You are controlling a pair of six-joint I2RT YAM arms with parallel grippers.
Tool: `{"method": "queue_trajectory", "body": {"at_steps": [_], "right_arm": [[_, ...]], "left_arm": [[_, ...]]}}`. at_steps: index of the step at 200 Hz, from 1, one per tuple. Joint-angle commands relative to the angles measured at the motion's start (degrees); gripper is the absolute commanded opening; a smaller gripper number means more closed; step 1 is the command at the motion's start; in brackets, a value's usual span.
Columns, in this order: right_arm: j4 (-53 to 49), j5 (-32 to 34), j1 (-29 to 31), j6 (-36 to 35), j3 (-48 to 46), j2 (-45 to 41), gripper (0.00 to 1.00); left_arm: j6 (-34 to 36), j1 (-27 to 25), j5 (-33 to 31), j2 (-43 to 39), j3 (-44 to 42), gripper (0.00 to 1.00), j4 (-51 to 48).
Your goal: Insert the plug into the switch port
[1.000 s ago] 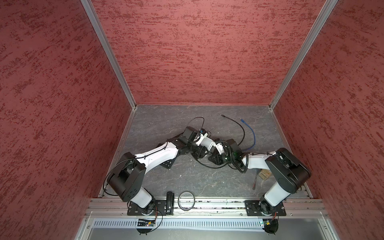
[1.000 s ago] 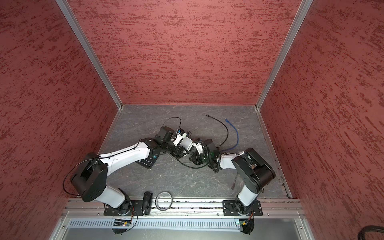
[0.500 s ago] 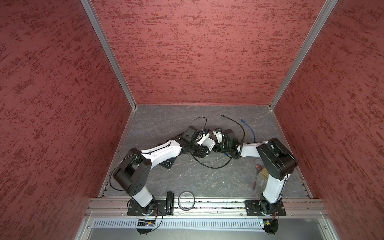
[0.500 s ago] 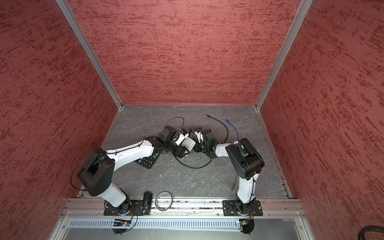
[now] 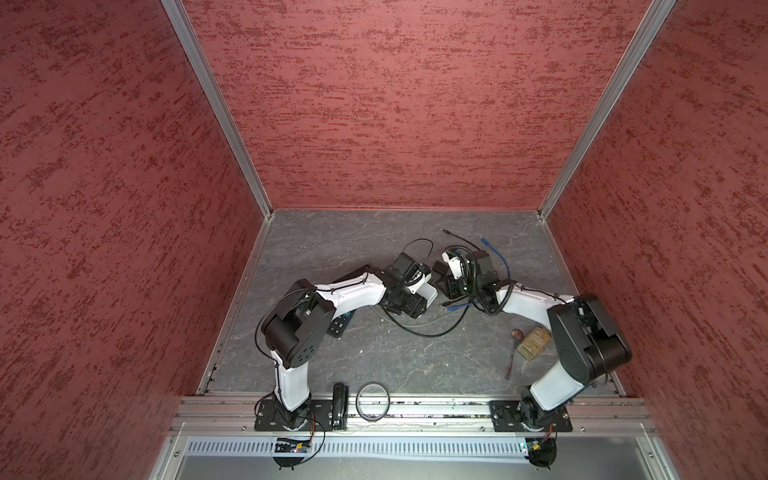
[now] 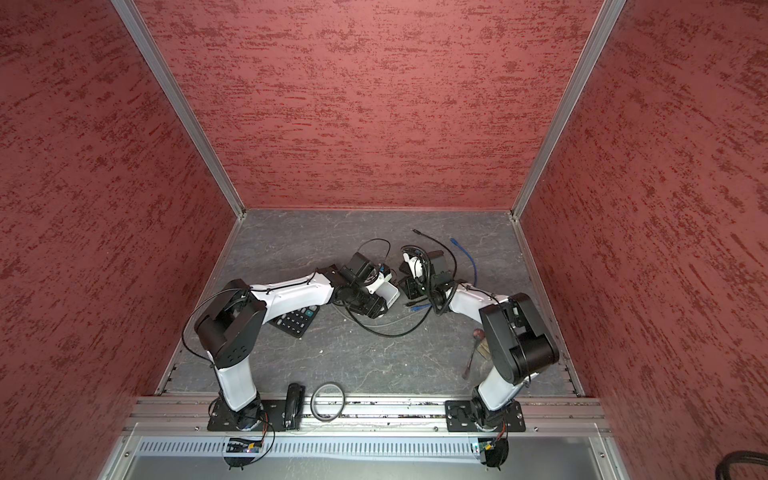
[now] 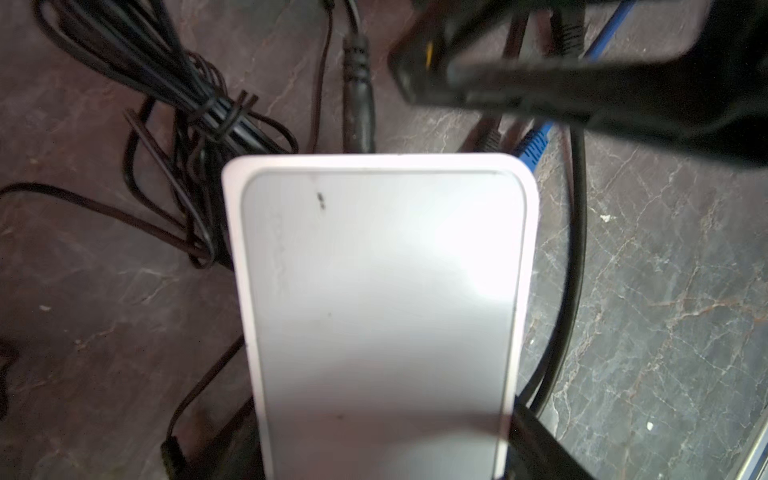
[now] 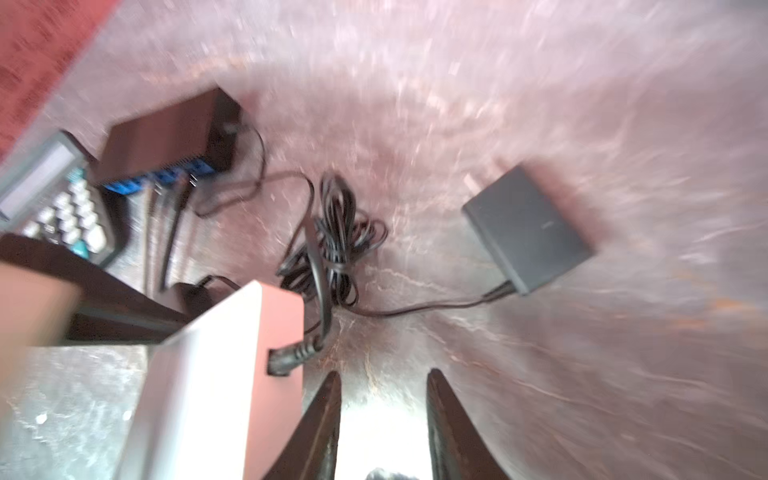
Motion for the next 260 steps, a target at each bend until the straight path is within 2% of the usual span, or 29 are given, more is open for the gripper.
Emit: {"method": "queue_trajectory", "body": {"at_steps": [1, 40, 74, 90, 125, 157, 168, 209, 260], "right_arm": [[-3.17, -0.28, -0.71, -2.86, 2.18, -0.96, 0.36], [-5.65, 4.02, -0.81, -10.0, 5.7, -4.44, 0.36], [3.18, 5.07, -0.77, -19.26, 1.13, -11.0, 0.4], [4.2, 5.89, -0.81, -24.05, -0.83, -12.42, 0.43], [-1.15, 11.44, -0.83, -29.71, -1.17, -12.16, 0.43], [-6.7, 8.04, -0.76, -36.03, -2.88, -12.95, 0.43], [-8.38, 6.28, -0.79, -40.41, -4.03, -13.37, 0.43], [-14.91, 7.9, -0.82, -46.8, -5.87, -13.01, 0.43], [-17.15, 4.77, -1.11, -50.24, -6.01, -11.6, 0.42]], "left_arm": [[0.99, -0.11, -0.69, 0.03, 1.21, 0.14, -0.81], [0.8, -0.39, -4.4, 3.36, 3.2, 0.17, -2.74], [1.49, -1.18, -7.72, 7.27, 6.18, 0.21, -5.76], [2.09, -2.02, -9.03, 8.69, 7.21, 0.24, -7.06], [2.34, -2.85, -10.86, 11.2, 9.1, 0.36, -9.24], [1.89, -2.85, -10.43, 11.62, 9.48, 0.52, -8.97], [1.74, -2.85, -10.26, 11.5, 9.48, 0.57, -8.55], [0.84, -2.32, -8.74, 10.5, 9.6, 0.73, -6.9], [-0.33, -1.24, -5.72, 8.44, 9.4, 0.85, -4.24]]}}
